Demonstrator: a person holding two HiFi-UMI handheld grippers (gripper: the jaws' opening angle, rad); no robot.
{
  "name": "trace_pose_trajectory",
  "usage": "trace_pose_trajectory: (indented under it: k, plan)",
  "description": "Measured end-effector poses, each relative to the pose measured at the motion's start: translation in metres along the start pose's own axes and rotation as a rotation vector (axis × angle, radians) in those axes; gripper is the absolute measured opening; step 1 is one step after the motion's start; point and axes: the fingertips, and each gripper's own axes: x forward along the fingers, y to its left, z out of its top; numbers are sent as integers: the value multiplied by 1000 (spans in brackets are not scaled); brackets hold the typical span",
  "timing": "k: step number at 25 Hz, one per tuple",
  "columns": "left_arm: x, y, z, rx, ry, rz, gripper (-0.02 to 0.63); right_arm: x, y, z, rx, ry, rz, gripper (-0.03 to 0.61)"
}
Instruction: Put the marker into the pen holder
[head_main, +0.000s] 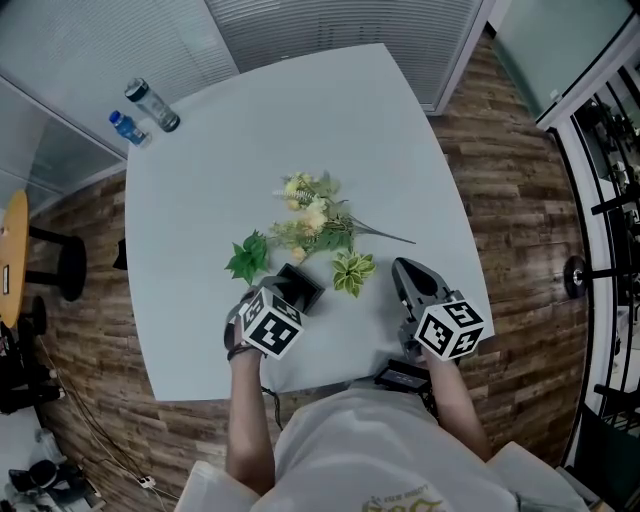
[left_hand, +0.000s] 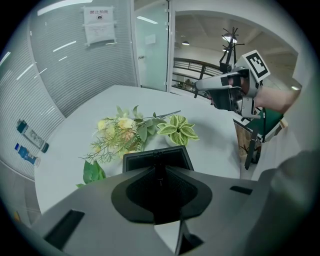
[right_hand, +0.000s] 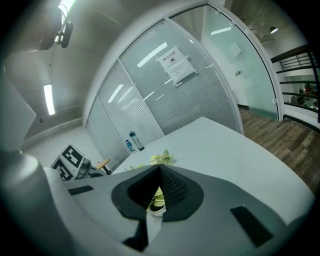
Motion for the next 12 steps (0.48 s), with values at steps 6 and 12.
trace_pose_trajectory:
  k: [6,12]
  plan:
    - [0,1,0,-3,-6,8,66,1,5,0,-2,1,10,15]
    - [-1,0,1,-14,-24,6,86,-4,13,0,-7,-4,19,15]
